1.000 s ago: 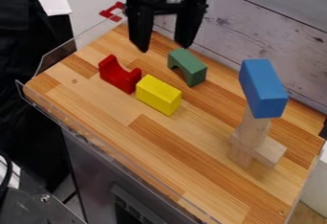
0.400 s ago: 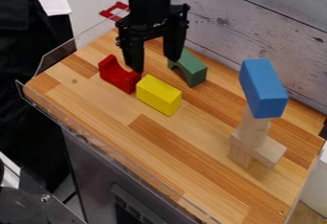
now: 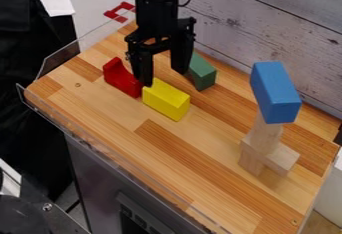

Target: Move the yellow block away from the red arch

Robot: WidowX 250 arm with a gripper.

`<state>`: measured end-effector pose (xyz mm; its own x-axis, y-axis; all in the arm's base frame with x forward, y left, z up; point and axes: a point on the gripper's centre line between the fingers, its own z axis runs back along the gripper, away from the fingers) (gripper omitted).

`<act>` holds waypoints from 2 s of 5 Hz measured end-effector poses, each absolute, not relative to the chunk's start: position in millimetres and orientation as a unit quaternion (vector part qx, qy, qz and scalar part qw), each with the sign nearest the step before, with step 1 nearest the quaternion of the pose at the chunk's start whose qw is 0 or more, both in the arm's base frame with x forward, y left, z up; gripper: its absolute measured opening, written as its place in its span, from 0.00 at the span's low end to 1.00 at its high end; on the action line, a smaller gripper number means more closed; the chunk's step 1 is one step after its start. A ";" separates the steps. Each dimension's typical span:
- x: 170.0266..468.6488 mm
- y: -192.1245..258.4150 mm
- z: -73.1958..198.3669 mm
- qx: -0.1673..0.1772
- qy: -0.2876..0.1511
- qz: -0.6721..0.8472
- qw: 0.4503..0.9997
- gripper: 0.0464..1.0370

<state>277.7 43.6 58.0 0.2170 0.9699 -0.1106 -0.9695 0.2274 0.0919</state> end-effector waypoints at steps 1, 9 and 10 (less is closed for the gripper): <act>277.9 42.1 47.4 0.006 0.085 0.631 0.771 0.96; 264.1 40.7 91.1 0.002 0.117 0.474 0.873 0.47; 260.4 24.0 99.3 -0.013 0.133 0.366 0.921 0.47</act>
<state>260.4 24.0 99.3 0.6972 0.6703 -0.2544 -0.6772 0.7322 0.0733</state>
